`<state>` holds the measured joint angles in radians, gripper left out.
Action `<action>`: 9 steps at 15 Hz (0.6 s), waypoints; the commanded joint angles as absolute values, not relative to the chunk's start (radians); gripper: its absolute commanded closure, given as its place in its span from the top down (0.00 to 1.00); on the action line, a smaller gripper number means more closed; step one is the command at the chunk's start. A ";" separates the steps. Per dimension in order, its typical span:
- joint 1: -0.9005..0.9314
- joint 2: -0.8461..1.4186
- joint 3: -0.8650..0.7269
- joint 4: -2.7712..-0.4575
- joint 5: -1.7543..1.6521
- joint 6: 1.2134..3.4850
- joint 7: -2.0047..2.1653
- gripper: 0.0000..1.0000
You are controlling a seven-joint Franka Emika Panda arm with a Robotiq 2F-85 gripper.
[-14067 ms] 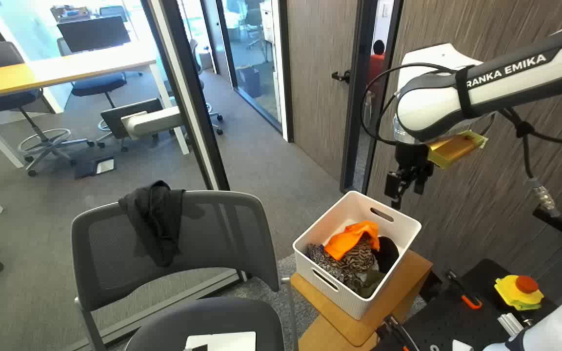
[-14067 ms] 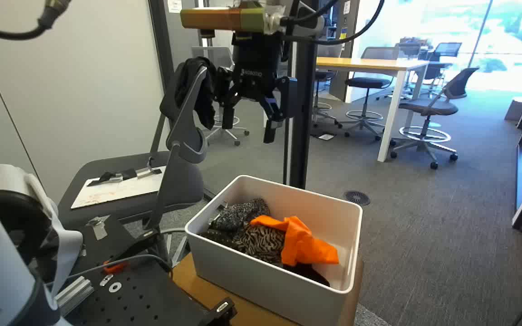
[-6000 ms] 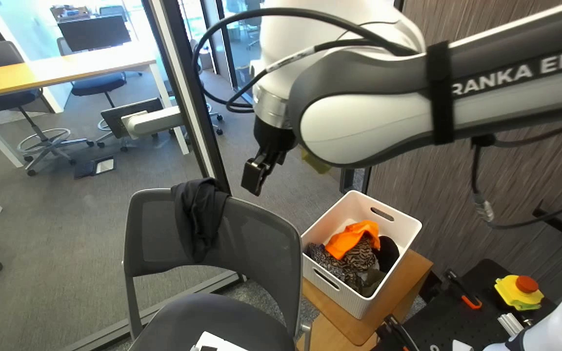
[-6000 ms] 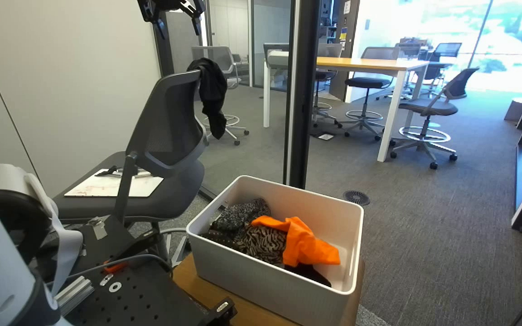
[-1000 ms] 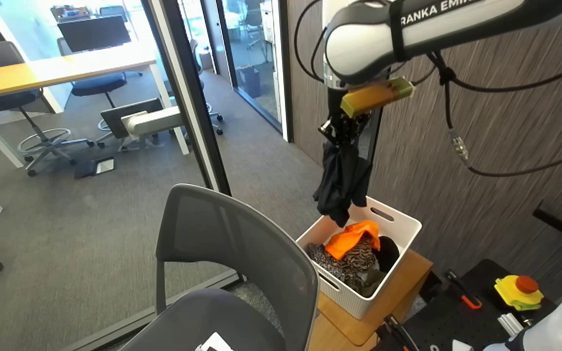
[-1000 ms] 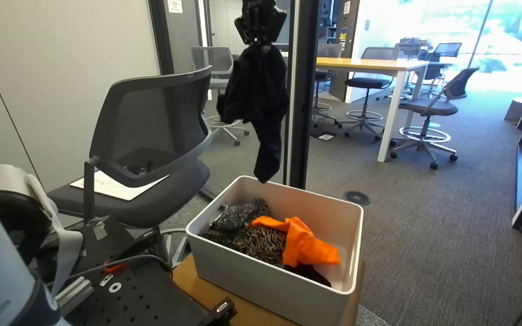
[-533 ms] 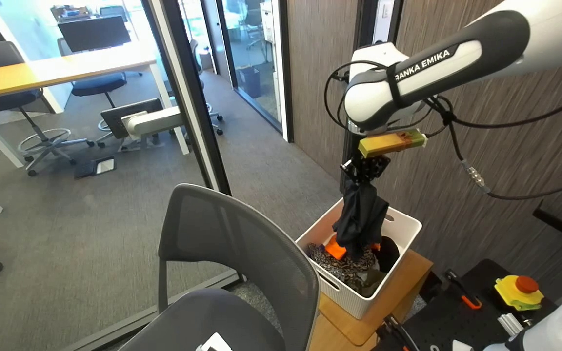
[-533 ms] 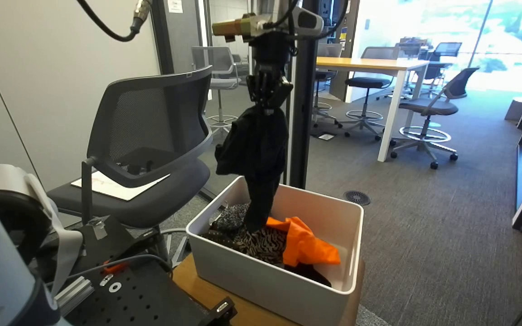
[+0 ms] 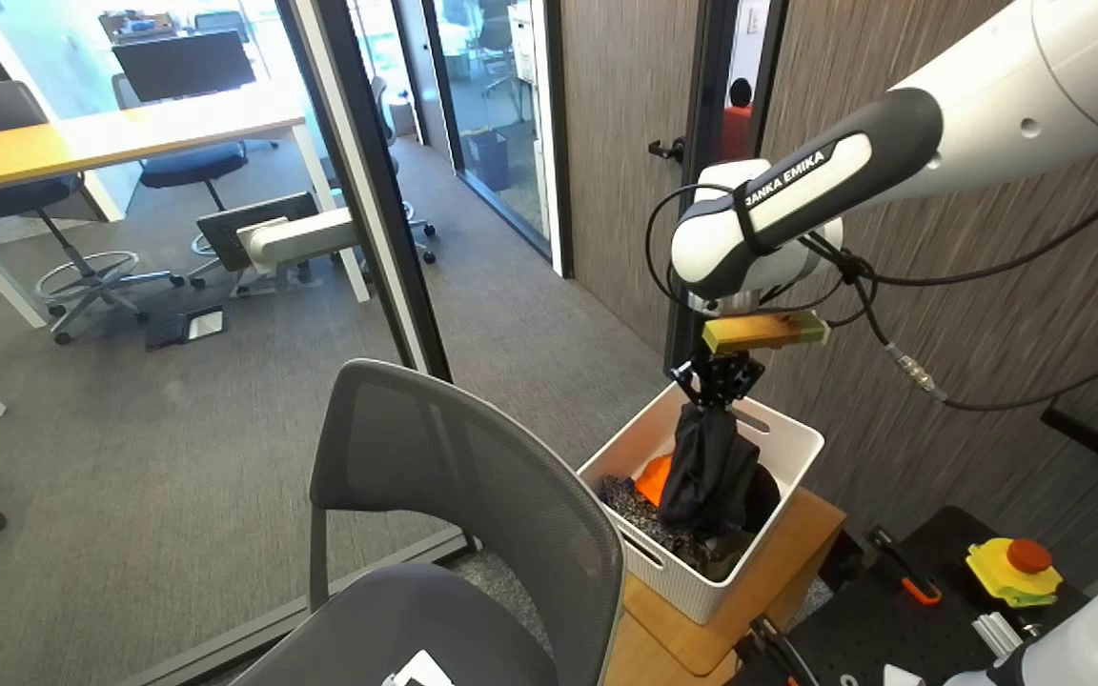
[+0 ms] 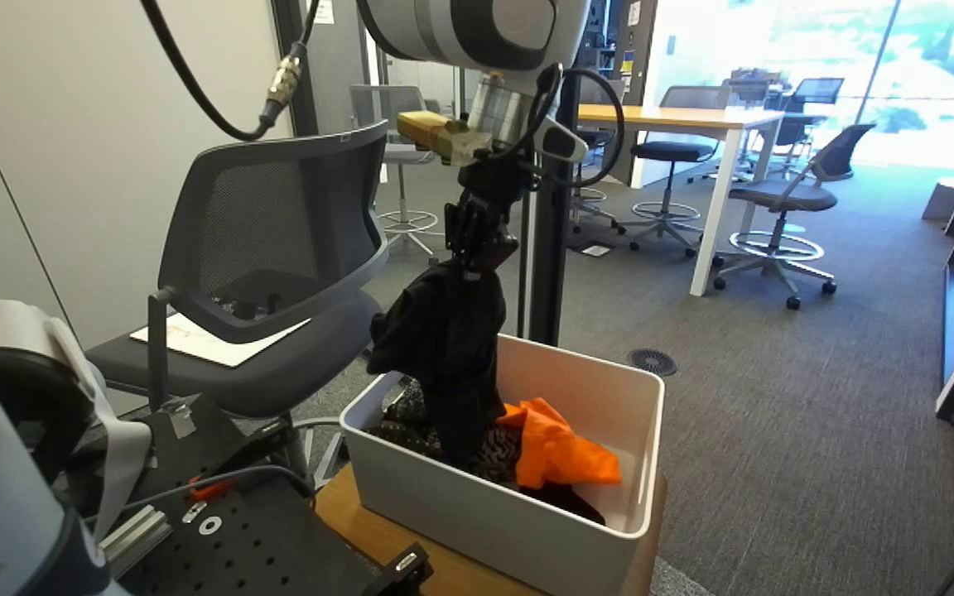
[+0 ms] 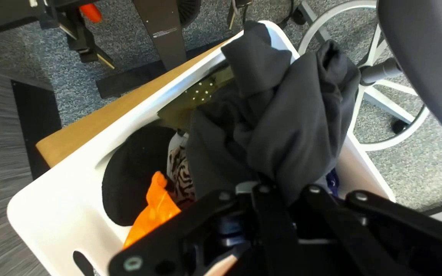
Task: Move the black cloth to the box
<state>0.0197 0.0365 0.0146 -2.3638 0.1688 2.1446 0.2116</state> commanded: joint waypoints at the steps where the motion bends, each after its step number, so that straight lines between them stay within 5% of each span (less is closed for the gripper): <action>1: 0.013 0.058 0.012 -2.376 0.234 2.174 0.177 0.13; 2: 0.011 0.062 0.011 -2.376 0.242 2.171 0.178 0.37; 4: 0.008 0.067 0.011 -2.376 0.261 2.167 0.175 0.40; 9: 0.002 0.063 0.009 -2.375 0.282 2.166 0.177 0.76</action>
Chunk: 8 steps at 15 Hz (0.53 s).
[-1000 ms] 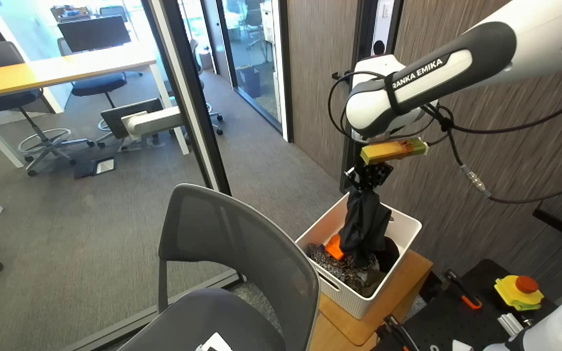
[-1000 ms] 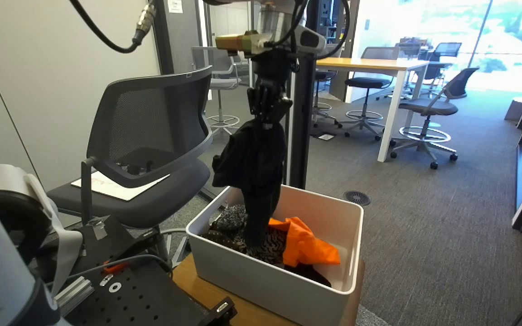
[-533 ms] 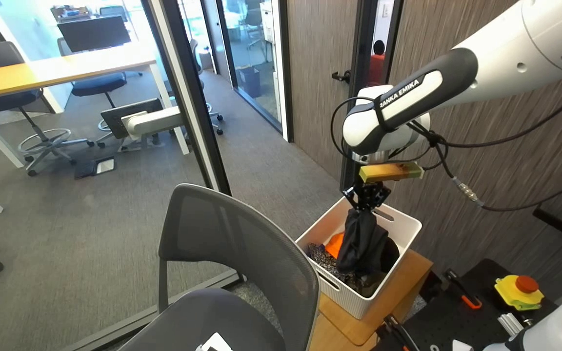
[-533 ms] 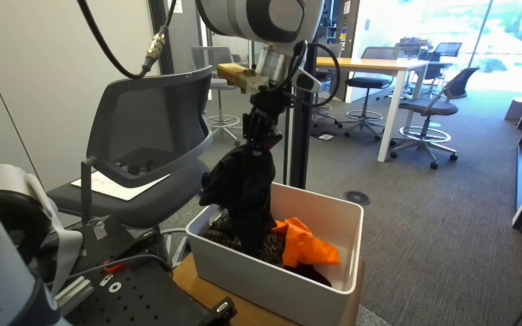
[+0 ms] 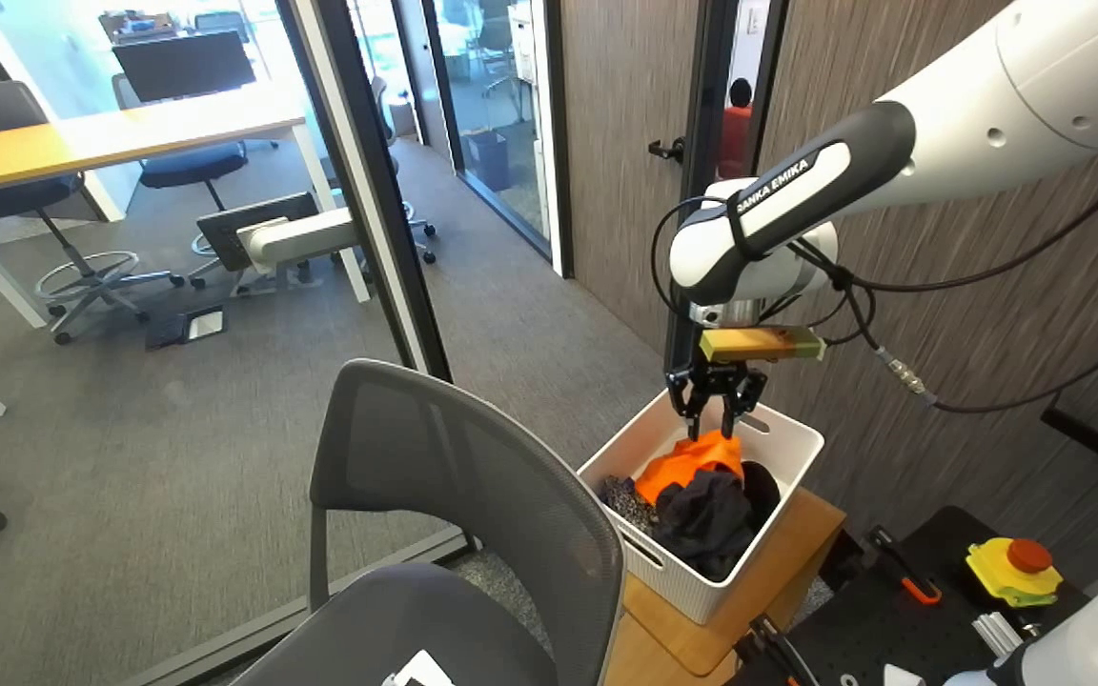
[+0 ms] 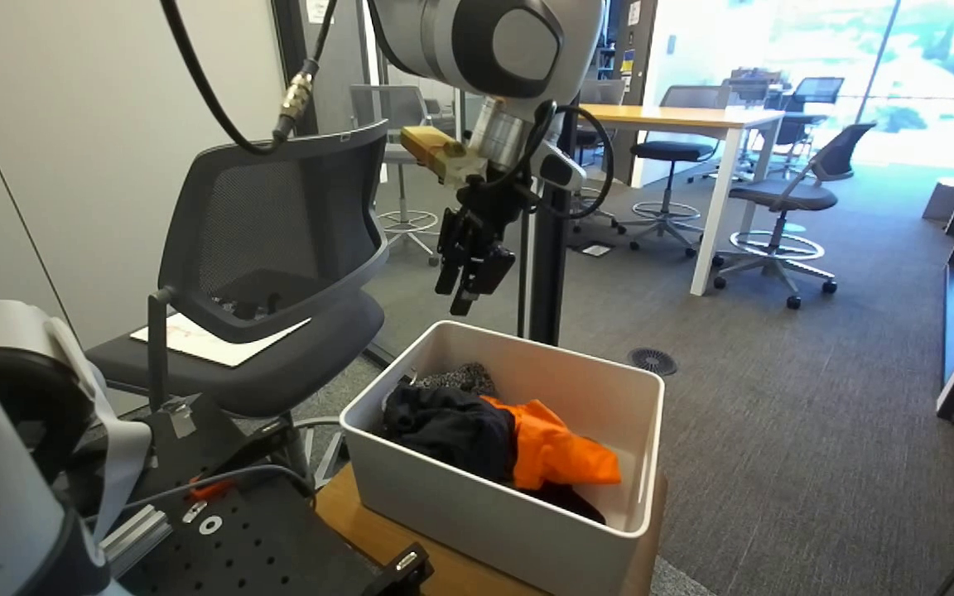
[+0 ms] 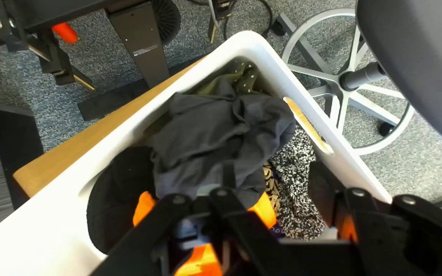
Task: Move the black cloth to the box
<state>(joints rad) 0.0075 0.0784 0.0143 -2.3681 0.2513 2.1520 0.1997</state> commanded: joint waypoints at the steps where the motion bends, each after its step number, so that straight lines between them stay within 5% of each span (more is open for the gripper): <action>1: 0.002 0.059 0.009 -2.375 0.283 2.167 0.180 0.84; 3: 0.001 0.050 0.009 -2.375 0.283 2.161 0.181 1.00; 8: 0.015 -0.169 0.019 -2.426 0.145 2.044 0.135 1.00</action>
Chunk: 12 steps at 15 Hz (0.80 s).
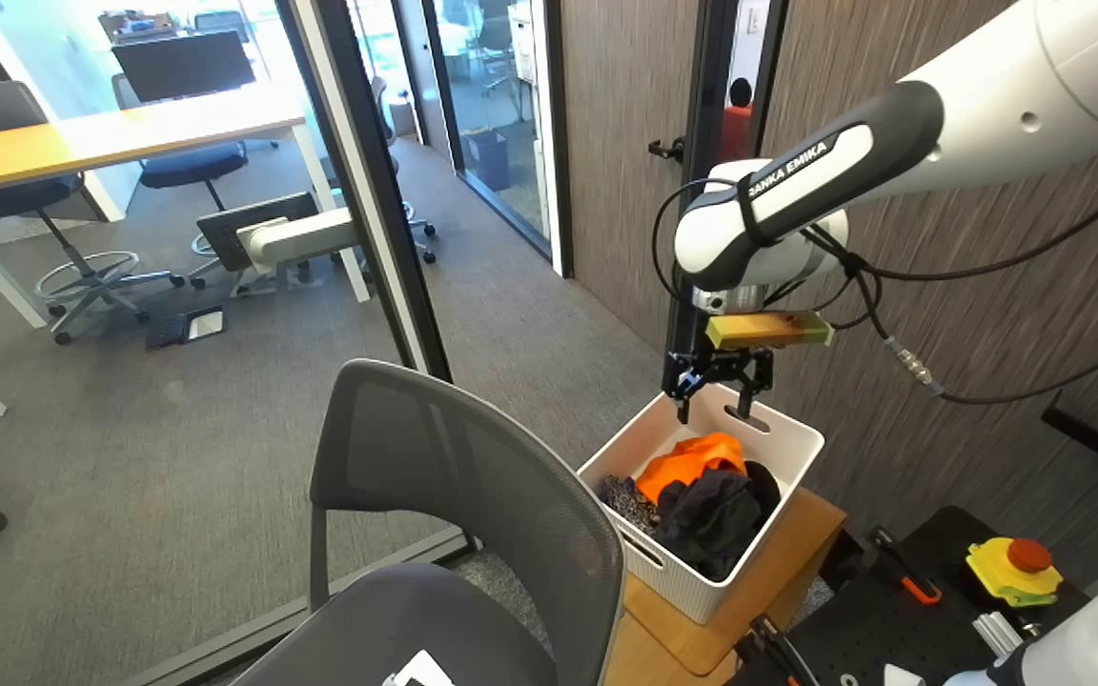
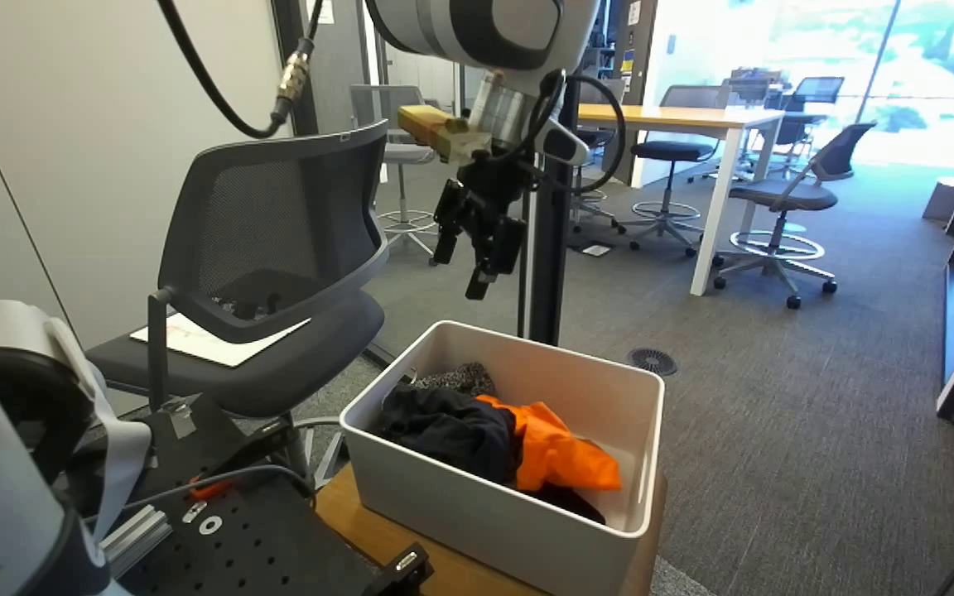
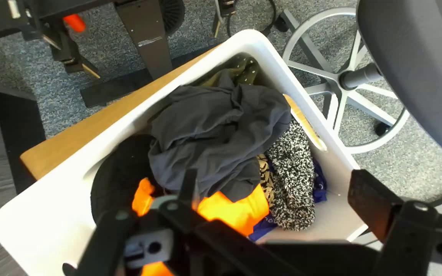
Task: Move the black cloth to the box
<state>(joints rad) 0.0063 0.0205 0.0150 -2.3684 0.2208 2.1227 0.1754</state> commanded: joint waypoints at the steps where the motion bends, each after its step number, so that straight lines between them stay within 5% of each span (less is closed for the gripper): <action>1: 0.016 -0.210 0.023 -2.429 0.112 2.019 0.116 1.00; 12: 0.110 -0.823 0.061 -2.518 0.047 1.643 -0.107 1.00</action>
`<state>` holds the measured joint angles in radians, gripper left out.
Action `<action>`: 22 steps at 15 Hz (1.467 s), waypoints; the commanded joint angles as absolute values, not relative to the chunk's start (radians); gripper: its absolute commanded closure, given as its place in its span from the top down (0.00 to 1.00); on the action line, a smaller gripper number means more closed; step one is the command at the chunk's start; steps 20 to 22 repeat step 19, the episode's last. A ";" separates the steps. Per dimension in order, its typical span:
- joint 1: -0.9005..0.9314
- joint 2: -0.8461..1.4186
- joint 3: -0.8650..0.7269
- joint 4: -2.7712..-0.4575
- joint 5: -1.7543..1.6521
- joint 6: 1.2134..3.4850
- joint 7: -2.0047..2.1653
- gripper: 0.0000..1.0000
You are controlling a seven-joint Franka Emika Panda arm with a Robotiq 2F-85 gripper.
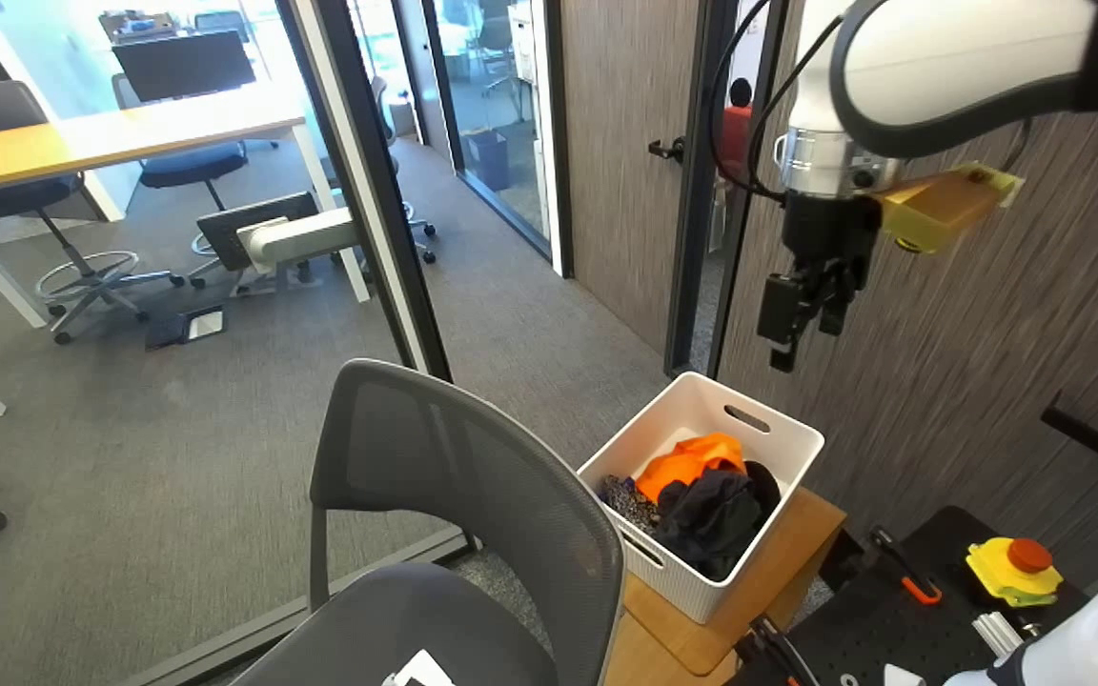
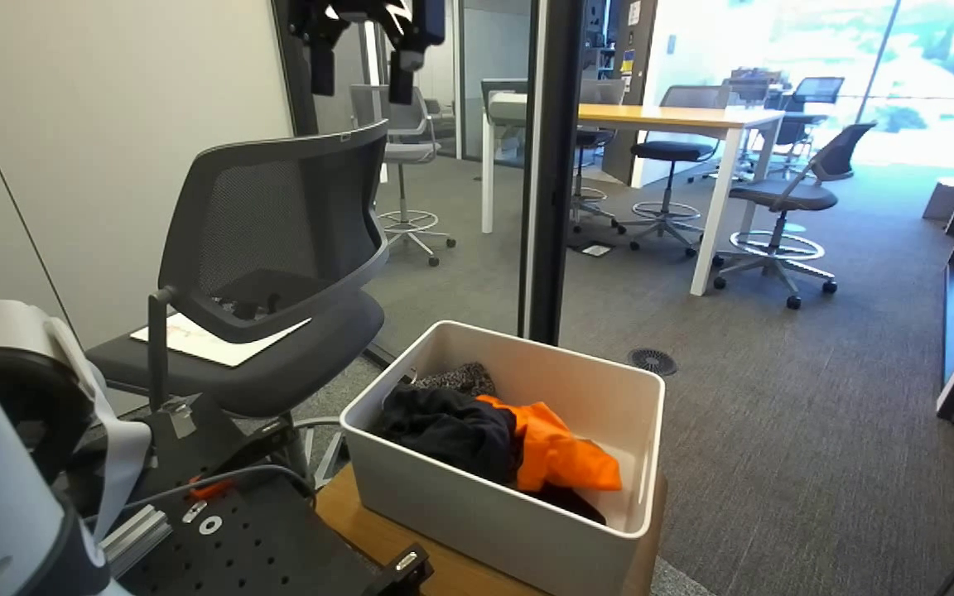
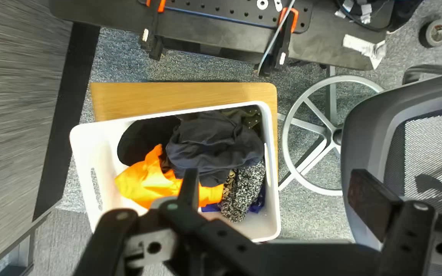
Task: Move the black cloth to the box
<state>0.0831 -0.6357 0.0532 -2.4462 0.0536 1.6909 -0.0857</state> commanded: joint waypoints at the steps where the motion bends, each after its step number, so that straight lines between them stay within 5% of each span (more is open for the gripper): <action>1: 0.117 -0.871 0.063 -2.530 0.046 1.622 -0.108 1.00; 10: 0.138 -1.111 0.030 -2.647 0.049 1.599 -0.151 1.00; 22: 0.125 -1.131 0.032 -2.672 0.053 1.590 -0.129 1.00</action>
